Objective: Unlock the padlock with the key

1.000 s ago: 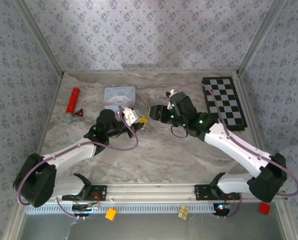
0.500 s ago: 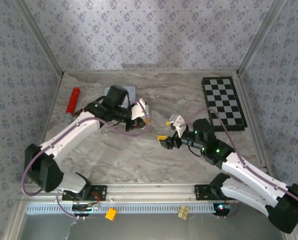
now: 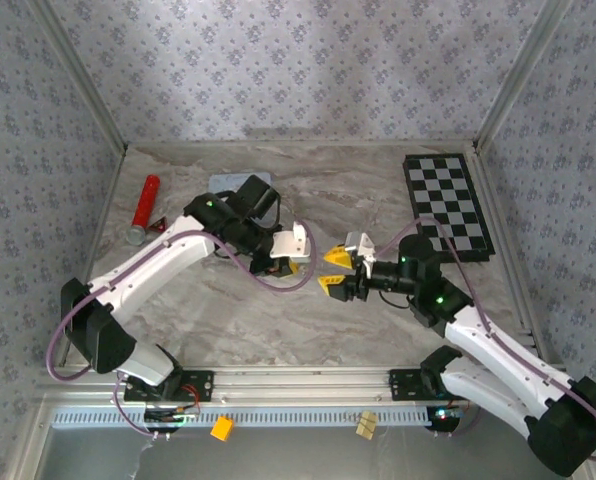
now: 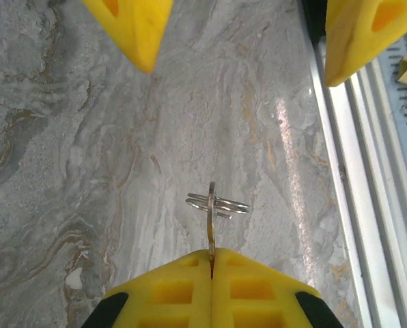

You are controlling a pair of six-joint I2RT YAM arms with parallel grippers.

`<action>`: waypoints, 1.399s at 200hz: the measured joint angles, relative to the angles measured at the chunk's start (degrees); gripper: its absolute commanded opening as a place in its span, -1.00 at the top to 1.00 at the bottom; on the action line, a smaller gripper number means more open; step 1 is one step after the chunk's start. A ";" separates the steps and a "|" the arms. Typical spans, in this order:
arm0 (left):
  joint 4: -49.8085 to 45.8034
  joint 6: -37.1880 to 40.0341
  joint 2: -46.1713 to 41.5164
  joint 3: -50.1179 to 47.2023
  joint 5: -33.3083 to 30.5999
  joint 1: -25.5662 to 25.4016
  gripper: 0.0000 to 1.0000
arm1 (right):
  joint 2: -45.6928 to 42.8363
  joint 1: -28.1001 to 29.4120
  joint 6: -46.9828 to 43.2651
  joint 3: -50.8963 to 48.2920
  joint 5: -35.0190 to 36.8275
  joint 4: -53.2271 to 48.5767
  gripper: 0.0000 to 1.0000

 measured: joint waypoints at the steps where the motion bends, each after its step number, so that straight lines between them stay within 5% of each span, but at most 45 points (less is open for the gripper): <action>1: 0.07 0.02 0.00 -0.04 -0.13 -0.04 1.00 | 0.11 0.00 0.02 0.00 -0.09 0.00 -0.10; 67: 10.25 3.87 -9.09 -11.76 -4.66 -1.33 1.00 | 3.50 1.75 3.08 0.15 -0.59 0.17 0.01; 280: 8.72 6.38 -7.65 -10.34 -2.40 -2.19 1.00 | 12.13 6.99 0.37 5.53 -0.48 -1.18 0.64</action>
